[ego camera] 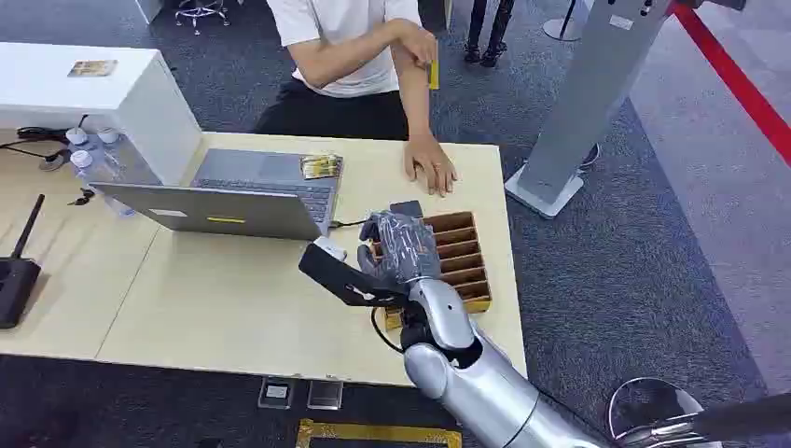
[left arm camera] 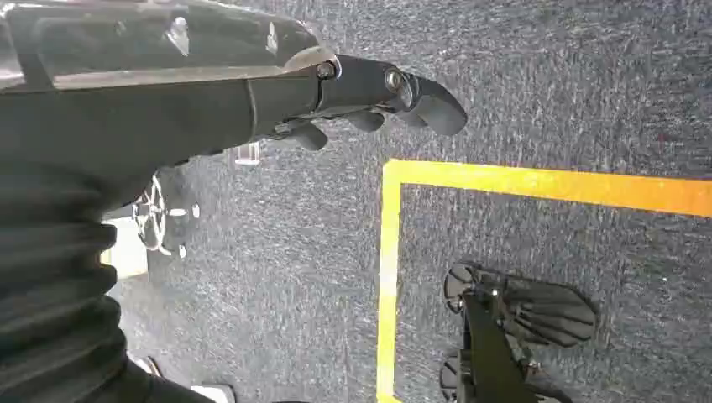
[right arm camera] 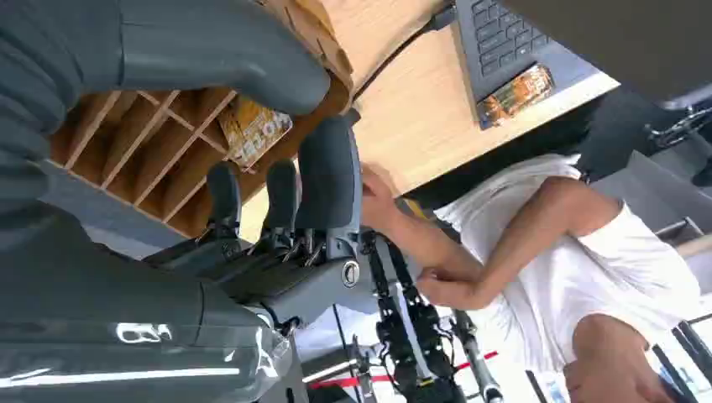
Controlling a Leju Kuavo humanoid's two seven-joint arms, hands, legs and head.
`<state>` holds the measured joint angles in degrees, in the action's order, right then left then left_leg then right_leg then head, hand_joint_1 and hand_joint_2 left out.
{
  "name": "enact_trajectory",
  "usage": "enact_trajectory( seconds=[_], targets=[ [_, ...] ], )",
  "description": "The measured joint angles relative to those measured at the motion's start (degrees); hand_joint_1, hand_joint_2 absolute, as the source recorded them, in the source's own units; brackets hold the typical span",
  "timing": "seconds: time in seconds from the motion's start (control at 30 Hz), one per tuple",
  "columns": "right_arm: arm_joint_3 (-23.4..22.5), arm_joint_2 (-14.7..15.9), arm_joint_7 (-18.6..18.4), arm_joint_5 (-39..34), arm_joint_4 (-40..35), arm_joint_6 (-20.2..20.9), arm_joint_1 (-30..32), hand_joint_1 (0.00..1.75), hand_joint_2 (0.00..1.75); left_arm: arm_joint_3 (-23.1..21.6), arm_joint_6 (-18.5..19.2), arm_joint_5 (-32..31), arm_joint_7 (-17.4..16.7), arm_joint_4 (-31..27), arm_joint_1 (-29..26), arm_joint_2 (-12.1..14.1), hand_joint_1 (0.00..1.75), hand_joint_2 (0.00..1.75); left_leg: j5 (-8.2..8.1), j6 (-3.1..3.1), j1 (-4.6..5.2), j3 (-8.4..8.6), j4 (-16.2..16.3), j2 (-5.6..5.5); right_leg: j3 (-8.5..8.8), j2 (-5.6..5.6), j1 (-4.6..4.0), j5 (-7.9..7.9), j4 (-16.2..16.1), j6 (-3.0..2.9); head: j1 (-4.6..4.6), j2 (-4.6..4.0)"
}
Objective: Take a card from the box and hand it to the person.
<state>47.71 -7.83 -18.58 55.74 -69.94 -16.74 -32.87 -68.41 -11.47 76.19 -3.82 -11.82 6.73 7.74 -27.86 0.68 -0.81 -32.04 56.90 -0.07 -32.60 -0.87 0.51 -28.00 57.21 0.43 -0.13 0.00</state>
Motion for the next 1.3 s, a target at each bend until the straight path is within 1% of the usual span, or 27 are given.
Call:
enact_trajectory(
  seconds=[0.1,0.13,0.17,0.23,0.27,0.3,0.33,0.4,0.67,0.73,0.83,1.0,1.13,1.17,1.2,1.27,1.3],
  targets=[
    [0.24,-0.52,-0.46,-0.15,1.66,-0.57,-0.66,1.03,1.75,0.0,0.0,0.11,-0.02,0.0,0.0,-0.02,0.0,1.75,0.0,0.0,0.0,0.0,0.0,0.0,0.0,0.0,0.0,0.0,0.0,0.0,-0.02,0.0],
    [0.33,-0.59,-0.7,-0.26,1.94,-0.63,-0.82,0.96,1.75,0.0,0.0,0.11,-0.02,0.0,-0.01,0.0,0.0,1.75,0.0,0.0,0.0,0.0,0.0,0.0,0.0,0.0,0.0,0.0,0.0,0.0,-0.04,0.0],
    [0.37,-0.68,-0.98,-0.28,2.29,-0.68,-1.02,0.96,1.75,0.0,0.0,0.15,-0.18,0.0,-0.01,0.0,0.0,1.75,0.0,0.0,0.0,0.0,0.0,0.0,0.0,0.0,0.0,0.0,0.0,0.0,0.0,0.0],
    [0.48,-1.01,-1.38,-0.31,3.39,-0.68,-1.62,0.82,1.75,0.0,0.0,0.26,-0.18,0.0,-0.02,-0.02,0.0,1.75,0.0,0.0,0.0,0.01,0.0,0.0,-0.01,0.01,0.0,0.0,0.0,0.0,-0.02,0.0],
    [0.55,-1.16,-1.73,-0.28,4.02,-0.68,-1.96,0.82,1.75,-0.02,0.0,0.26,-0.18,0.0,0.0,-0.02,0.0,1.75,0.0,0.0,0.0,0.01,0.0,0.0,0.0,0.01,0.0,0.0,0.0,0.0,-0.09,0.0],
    [0.57,-1.27,-1.83,-0.31,4.5,-0.66,-2.21,0.68,1.75,-0.02,0.0,0.26,-0.18,0.0,-0.03,-0.02,0.0,1.75,0.0,0.0,0.0,0.01,0.0,0.0,0.0,0.0,0.0,0.0,0.0,0.0,-0.02,0.0],
    [0.57,-1.38,-1.84,-0.35,4.93,-0.61,-2.42,0.61,1.75,-0.02,0.0,0.26,-0.2,0.0,-0.07,-0.04,0.0,1.75,0.0,0.0,0.0,0.01,0.0,0.0,-0.01,0.0,0.0,0.0,0.0,0.0,0.04,0.0],
    [0.63,-1.48,-1.95,-0.46,5.64,-0.5,-2.82,0.59,1.75,-0.02,-0.02,0.26,-0.17,0.0,-0.06,-0.04,0.0,1.75,0.0,0.0,0.0,0.01,0.0,0.0,0.0,0.01,0.0,0.0,0.0,0.0,-0.04,0.0],
    [0.7,-2.18,-2.43,-1.16,8.8,-0.46,-4.1,0.66,1.75,-0.02,-0.02,0.28,-0.18,0.0,-0.09,-0.09,0.0,1.75,0.0,0.0,0.0,0.01,0.0,0.0,-0.01,0.01,0.0,0.0,0.0,0.0,0.0,0.0],
    [0.72,-2.38,-2.49,-1.36,9.59,-0.46,-4.38,0.65,1.75,-0.02,-0.02,0.26,-0.18,0.0,-0.07,-0.09,0.0,1.75,0.0,0.0,0.0,0.01,0.0,0.0,-0.01,0.01,0.0,0.0,0.0,0.0,-0.02,0.0],
    [0.74,-2.51,-2.54,-1.73,10.8,-0.48,-4.72,0.7,1.75,-0.02,-0.02,0.28,-0.2,0.0,-0.09,-0.09,0.0,1.75,0.0,0.0,0.0,0.01,0.0,0.0,-0.01,0.01,0.0,0.0,0.0,0.0,-0.02,0.0],
    [0.76,-2.82,-2.36,-2.88,13.2,-1.05,-5.26,0.73,1.75,-0.07,-0.07,0.33,-0.18,0.0,-0.09,-0.11,0.0,1.75,0.0,0.0,0.0,0.01,0.0,0.0,-0.01,0.01,0.0,0.0,0.0,0.0,-0.02,0.0],
    [0.76,-2.82,-2.36,-2.89,13.2,-1.05,-5.27,0.73,1.75,-0.07,-0.07,0.33,-0.18,0.0,-0.09,-0.11,0.0,1.75,0.0,0.0,0.0,0.01,0.0,0.0,-0.01,0.01,0.0,0.0,0.0,0.0,-0.02,0.0],
    [0.74,-2.82,-2.47,-3.12,13.79,-1.33,-5.35,0.72,1.75,-0.07,-0.07,0.37,-0.18,0.0,-0.09,-0.11,0.0,1.75,0.0,0.0,0.0,0.01,0.0,0.0,-0.01,0.01,0.0,0.0,0.0,0.0,-0.02,0.0],
    [0.52,-2.75,-2.89,-3.72,15.21,-2.05,-5.74,0.73,1.75,-0.15,-0.11,0.39,-0.18,0.0,-0.11,-0.13,0.0,1.75,0.0,0.0,0.0,0.02,0.01,0.0,-0.02,0.01,0.0,0.0,0.0,0.0,0.0,0.0],
    [0.41,-2.62,-3.17,-4.07,15.6,-2.49,-5.78,0.73,1.75,-0.33,-0.13,0.39,-0.17,0.0,-0.1,-0.13,0.0,1.75,0.0,0.0,0.0,0.02,0.01,0.0,-0.02,0.01,0.0,0.0,0.0,0.0,0.0,0.0],
    [0.39,-2.56,-3.48,-4.18,15.84,-2.75,-5.83,0.77,1.75,-0.44,-0.13,0.42,-0.2,0.0,-0.1,-0.13,0.0,1.75,0.0,0.0,0.0,0.03,0.01,0.0,-0.02,0.02,0.0,0.0,-0.01,0.0,-0.04,0.0]
  ],
)
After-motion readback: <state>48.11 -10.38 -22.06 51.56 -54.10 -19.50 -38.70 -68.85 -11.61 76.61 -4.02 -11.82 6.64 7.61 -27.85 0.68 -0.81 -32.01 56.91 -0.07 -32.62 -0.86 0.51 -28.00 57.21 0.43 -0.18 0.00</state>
